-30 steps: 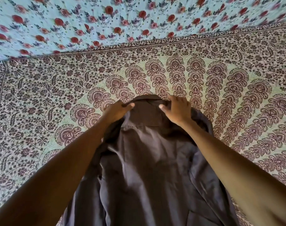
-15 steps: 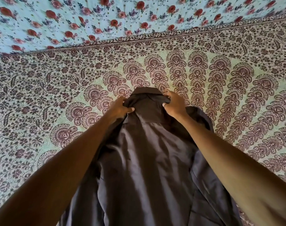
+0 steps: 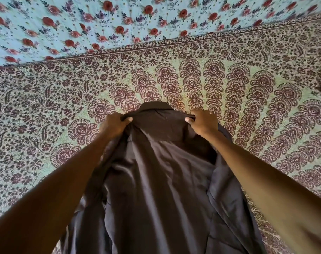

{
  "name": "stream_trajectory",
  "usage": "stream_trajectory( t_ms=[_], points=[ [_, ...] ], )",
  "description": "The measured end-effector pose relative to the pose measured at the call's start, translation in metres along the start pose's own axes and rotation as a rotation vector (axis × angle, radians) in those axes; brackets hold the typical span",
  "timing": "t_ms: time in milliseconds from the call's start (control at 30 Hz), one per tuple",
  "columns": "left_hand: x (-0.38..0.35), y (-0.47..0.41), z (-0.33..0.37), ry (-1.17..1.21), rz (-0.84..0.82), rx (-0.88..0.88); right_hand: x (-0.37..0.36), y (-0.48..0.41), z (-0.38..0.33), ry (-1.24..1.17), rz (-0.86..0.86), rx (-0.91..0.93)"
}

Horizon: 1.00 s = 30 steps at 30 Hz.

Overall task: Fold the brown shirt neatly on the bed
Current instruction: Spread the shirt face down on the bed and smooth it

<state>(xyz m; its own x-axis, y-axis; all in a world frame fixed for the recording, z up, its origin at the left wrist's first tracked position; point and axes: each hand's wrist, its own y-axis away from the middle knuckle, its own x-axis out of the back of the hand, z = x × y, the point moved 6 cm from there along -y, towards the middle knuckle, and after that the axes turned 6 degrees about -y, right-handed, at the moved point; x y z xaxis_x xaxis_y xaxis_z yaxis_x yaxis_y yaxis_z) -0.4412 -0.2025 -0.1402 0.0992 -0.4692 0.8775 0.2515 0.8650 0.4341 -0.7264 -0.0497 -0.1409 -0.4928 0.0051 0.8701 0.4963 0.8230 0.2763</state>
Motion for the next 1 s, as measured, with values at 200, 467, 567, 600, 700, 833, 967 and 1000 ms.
stream_trajectory(
  t_ms=[200, 467, 567, 600, 700, 833, 967, 1000],
  points=[
    [0.021, 0.006, 0.001, -0.268, 0.36, 0.021, 0.011, 0.003, 0.007, 0.095, 0.191, -0.062],
    [-0.067, 0.082, 0.143, -0.178, 0.174, -0.645, 0.02, 0.044, 0.082, 0.1, 0.145, -0.377],
    [-0.104, 0.078, 0.151, -0.233, -0.038, -0.553, 0.029, 0.038, 0.111, -0.039, 0.133, -0.444],
    [-0.11, 0.077, 0.149, -0.284, -0.047, -0.556, 0.034, 0.033, 0.114, -0.065, 0.16, -0.459],
    [-0.113, 0.075, 0.146, -0.357, -0.041, -0.572, 0.049, 0.02, 0.106, 0.025, 0.221, -0.428],
    [-0.115, 0.074, 0.147, -0.359, -0.057, -0.562, 0.047, 0.015, 0.093, 0.139, 0.228, -0.398],
    [-0.114, 0.073, 0.151, -0.324, -0.084, -0.567, 0.052, 0.028, 0.07, 0.286, 0.403, -0.286],
    [-0.11, 0.074, 0.152, -0.236, -0.078, -0.576, 0.051, 0.032, 0.058, 0.275, 0.428, -0.194]
  ],
)
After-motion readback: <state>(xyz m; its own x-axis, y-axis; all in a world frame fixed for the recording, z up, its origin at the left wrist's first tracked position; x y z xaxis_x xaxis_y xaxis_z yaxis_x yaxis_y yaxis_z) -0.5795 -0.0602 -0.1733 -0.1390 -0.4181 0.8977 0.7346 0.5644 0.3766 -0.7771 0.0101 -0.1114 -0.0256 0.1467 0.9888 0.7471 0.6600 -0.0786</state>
